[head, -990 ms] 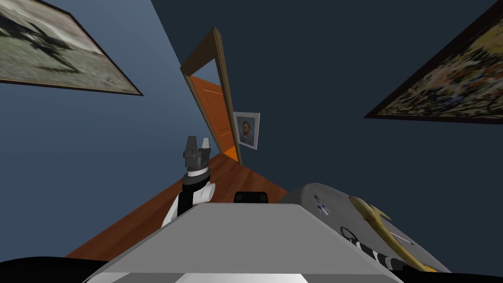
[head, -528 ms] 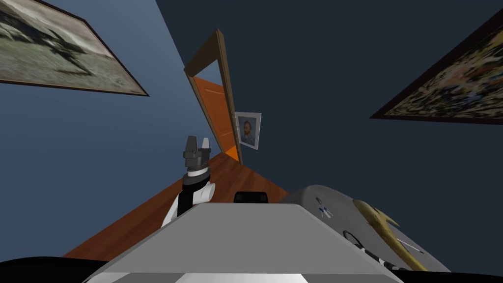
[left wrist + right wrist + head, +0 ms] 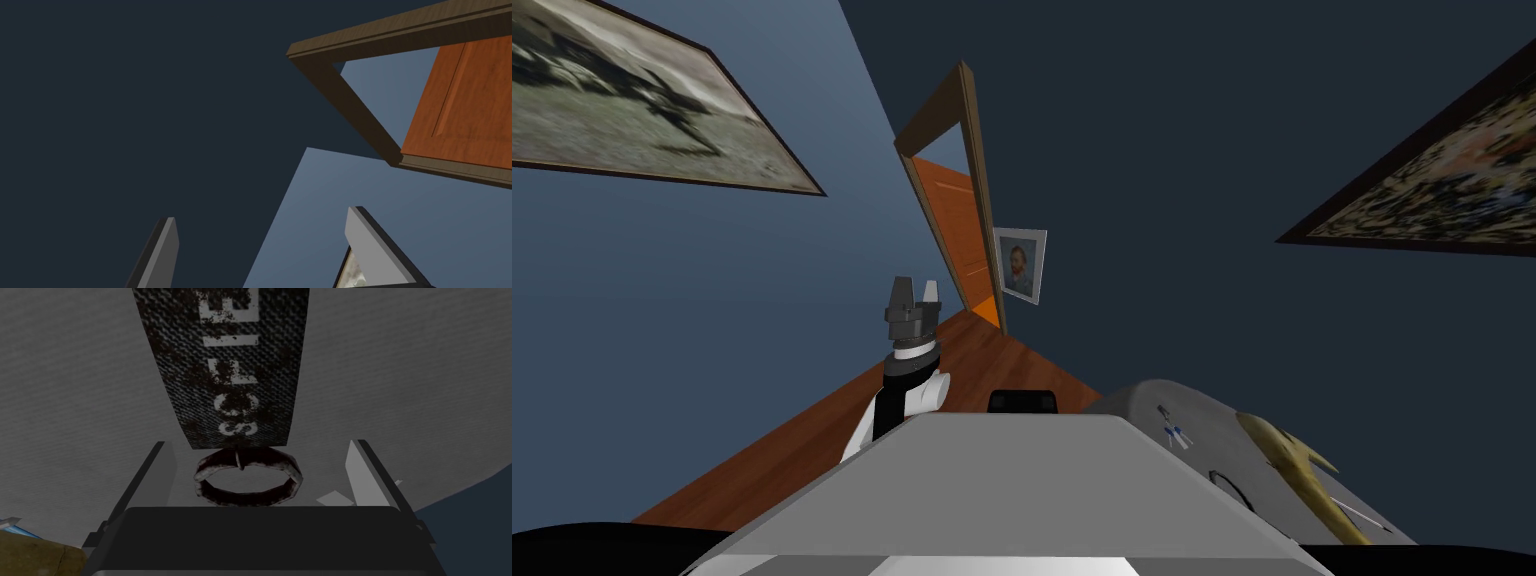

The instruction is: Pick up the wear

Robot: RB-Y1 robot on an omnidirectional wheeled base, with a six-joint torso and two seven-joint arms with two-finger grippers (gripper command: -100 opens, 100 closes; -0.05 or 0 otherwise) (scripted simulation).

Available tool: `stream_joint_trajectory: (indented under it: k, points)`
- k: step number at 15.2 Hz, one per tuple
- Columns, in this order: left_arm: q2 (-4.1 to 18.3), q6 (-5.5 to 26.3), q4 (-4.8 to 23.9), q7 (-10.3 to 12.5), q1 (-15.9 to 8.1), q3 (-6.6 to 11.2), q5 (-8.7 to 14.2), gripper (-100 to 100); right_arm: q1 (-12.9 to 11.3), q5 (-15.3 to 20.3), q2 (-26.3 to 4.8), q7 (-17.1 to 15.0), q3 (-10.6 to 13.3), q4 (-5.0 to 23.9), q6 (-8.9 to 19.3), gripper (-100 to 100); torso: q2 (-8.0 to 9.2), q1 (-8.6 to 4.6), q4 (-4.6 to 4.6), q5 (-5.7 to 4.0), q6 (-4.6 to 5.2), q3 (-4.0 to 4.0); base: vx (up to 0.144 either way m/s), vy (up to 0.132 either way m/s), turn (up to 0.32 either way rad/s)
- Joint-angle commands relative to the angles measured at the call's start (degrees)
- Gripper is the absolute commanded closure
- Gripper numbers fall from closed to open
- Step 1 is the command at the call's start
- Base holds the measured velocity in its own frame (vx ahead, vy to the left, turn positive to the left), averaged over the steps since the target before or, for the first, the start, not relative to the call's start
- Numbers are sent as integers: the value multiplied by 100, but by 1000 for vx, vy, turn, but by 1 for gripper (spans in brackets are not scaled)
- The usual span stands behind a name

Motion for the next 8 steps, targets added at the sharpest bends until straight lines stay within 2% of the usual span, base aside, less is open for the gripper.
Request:
stream_joint_trajectory:
  k: [1, 2, 3, 4, 5, 6, 7, 8]
  points:
    - [0, 0, 0, 0, 0, 0, 0, 0, -63, 18, 41, 58, -42, 286, -69, -100, 0, 0, 0, 0, 0, 0, 0, 0, 0]
    - [0, 0, 0, 0, 0, 0, 0, 0, -63, 18, 41, 58, -42, 305, -69, -100, -1, 0, -1, 0, 0, -1, 0, 0, 0]
    - [0, 0, 0, 0, 0, 0, 0, 0, 49, 303, 195, 25, -321, 437, -142, -100, -3, 0, -1, 0, 0, -2, 1, 1, 98]
    - [0, 0, 0, 0, 0, 0, 0, 0, 49, 385, 195, 25, -420, 91, -142, -100, 0, 1, -1, 1, 2, 0, -3, -5, 93]
    - [0, 0, 0, 0, 0, 0, 0, 0, 49, 410, 195, 25, -510, 205, -142, -100, -2, -2, 0, -2, -5, -1, -3, -4, 57]
    - [0, 0, 0, 0, 0, 0, 0, 0, 49, 410, 195, 25, -510, 437, -142, -100, -3, -3, 0, -1, -3, -2, -1, -3, 16]
    - [0, 0, 0, 0, 0, 0, 0, 0, 10, 376, 183, 24, -448, 331, -151, -100, -3, -3, -1, 0, 0, -2, 0, 0, 0]
    - [0, 0, 0, 0, 0, 0, 0, 0, 7, 385, 183, 32, -461, 368, -170, 100, -3, -3, -1, 0, 0, -2, 0, 0, 0]
